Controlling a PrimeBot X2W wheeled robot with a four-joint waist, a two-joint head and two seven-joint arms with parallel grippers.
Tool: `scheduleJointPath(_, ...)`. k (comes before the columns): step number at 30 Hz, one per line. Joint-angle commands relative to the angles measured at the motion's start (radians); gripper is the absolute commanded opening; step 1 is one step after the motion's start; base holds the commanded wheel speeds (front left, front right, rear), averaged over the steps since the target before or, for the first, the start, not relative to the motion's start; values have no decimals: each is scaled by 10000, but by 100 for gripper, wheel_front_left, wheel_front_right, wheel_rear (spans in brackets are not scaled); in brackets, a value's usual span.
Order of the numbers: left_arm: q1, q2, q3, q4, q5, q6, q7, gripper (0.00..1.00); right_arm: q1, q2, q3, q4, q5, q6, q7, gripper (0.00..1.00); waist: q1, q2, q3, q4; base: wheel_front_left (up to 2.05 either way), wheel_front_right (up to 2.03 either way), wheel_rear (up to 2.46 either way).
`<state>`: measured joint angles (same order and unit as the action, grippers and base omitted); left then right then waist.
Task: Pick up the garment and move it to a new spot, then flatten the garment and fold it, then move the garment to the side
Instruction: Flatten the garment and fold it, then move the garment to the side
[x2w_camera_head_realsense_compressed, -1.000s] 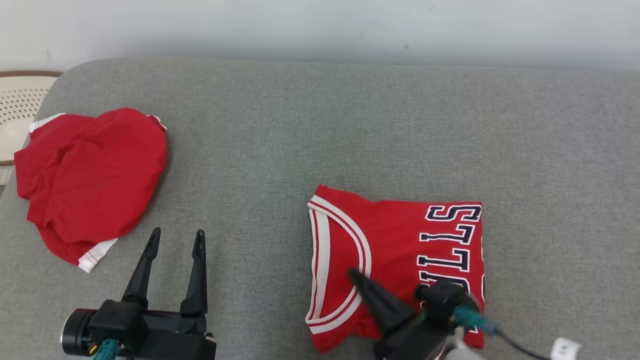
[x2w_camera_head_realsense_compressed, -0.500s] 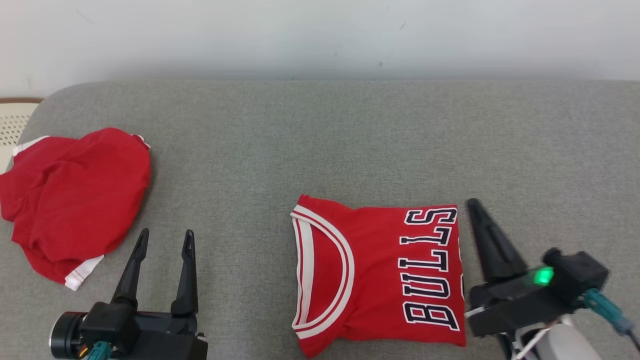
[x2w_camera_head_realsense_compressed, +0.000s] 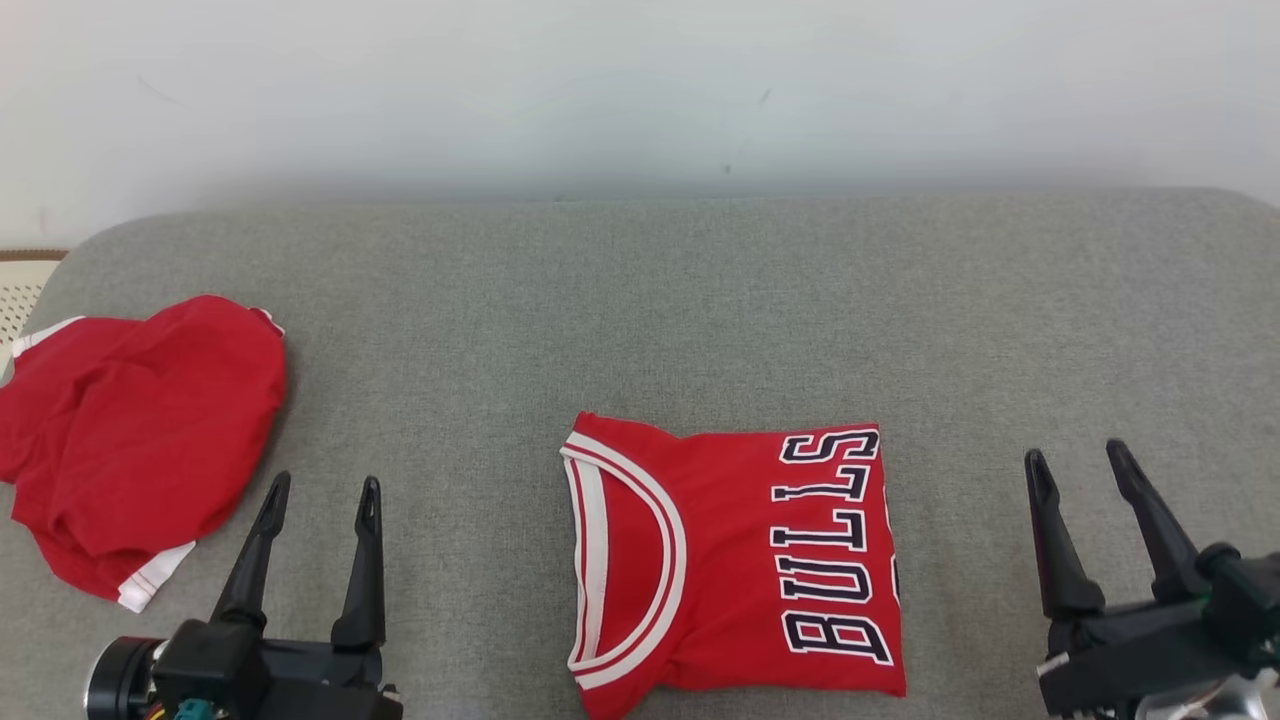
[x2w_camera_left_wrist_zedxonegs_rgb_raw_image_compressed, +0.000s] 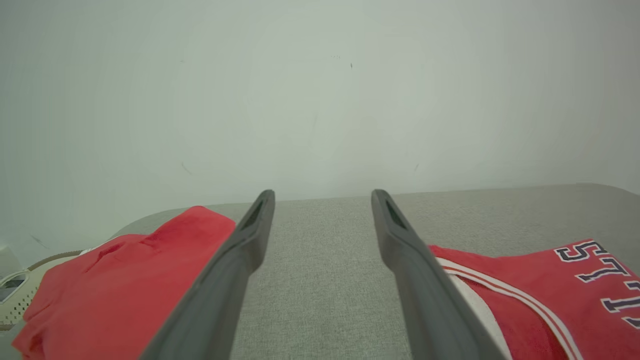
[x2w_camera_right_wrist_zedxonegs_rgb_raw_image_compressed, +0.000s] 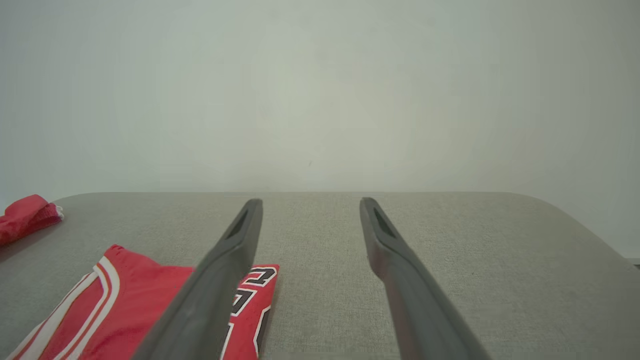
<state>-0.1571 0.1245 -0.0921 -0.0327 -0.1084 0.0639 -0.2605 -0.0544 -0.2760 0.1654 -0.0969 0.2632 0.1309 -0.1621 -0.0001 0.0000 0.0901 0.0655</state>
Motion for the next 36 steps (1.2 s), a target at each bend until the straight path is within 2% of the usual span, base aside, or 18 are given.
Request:
scheduleJointPath(1,200,95,53,39,144,29,-37,100,308,-37,-59,-120,-122,-3,137,100,1,0,-91,-45,0,0,0)
scheduleJointPath(11,341,176,56,346,160,-64,-37,100,1496,153,-299,-698,-286,-3,728,100,1,0,-318,-142,0,0,0)
scheduleJointPath(26,238,180,-4,474,159,-24,-37,100,1553,222,-291,-900,-315,-3,853,100,1,0,-248,-12,0,0,0)
scheduleJointPath(31,46,127,-88,286,187,-69,-37,100,1370,155,-184,-524,-74,-3,1123,100,1,0,-134,255,0,0,0)
scheduleJointPath(36,-160,-76,-302,92,231,-57,-37,100,975,-13,330,573,241,-3,1384,100,1,0,144,809,0,0,0)
